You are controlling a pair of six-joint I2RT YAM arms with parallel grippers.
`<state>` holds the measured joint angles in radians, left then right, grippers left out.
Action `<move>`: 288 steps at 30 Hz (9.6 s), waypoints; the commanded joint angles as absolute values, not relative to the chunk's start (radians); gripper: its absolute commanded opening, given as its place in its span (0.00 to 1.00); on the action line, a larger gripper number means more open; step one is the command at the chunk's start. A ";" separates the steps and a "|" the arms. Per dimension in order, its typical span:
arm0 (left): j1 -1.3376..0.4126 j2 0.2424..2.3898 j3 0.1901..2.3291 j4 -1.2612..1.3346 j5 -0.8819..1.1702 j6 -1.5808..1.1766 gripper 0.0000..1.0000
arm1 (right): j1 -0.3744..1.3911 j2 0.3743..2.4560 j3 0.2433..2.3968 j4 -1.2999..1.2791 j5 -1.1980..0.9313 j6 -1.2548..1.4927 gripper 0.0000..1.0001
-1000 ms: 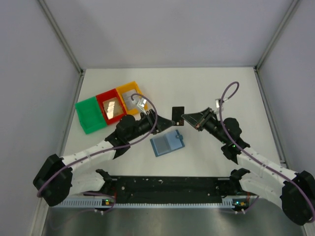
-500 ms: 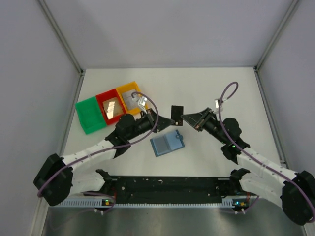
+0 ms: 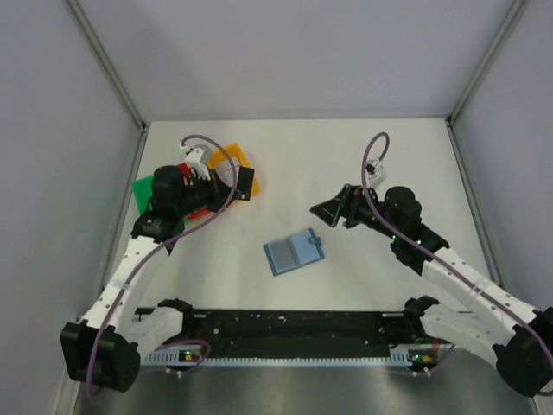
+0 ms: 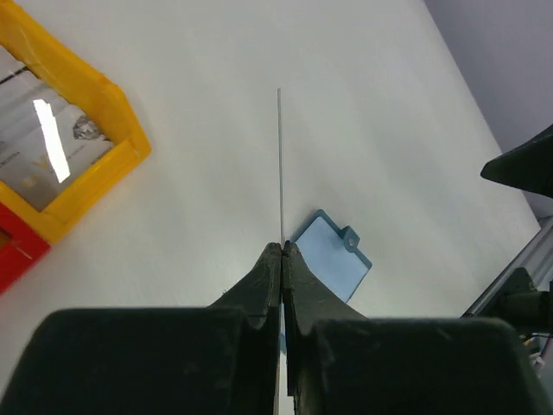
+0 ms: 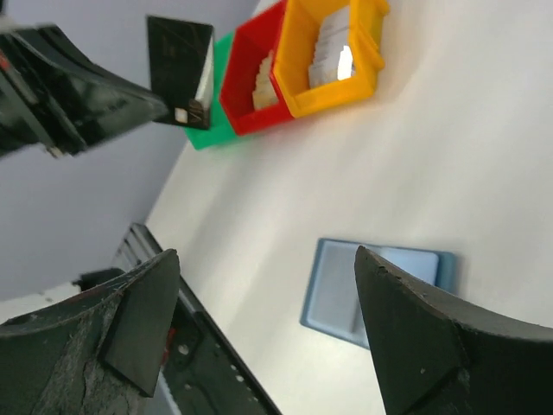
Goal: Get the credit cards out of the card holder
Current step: Place the credit card in the storage box, then remove the credit card from the card holder.
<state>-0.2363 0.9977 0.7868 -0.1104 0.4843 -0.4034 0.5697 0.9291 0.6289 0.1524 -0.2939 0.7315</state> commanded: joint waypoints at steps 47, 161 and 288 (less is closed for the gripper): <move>-0.391 1.258 1.226 -0.971 1.218 0.462 0.00 | 0.667 1.200 0.861 0.181 -1.028 0.316 0.00; 0.316 1.907 1.565 -0.824 0.350 0.874 0.09 | 0.755 1.052 0.703 -0.110 -0.385 0.164 0.90; -0.571 1.008 0.225 0.284 0.153 -0.871 0.38 | 1.083 1.697 0.913 -0.092 0.161 0.052 0.51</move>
<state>-0.5709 0.9840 0.1856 0.2611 0.1081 -0.9058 1.0729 1.6722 0.8871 -0.0818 0.0883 0.0551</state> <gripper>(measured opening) 0.373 0.523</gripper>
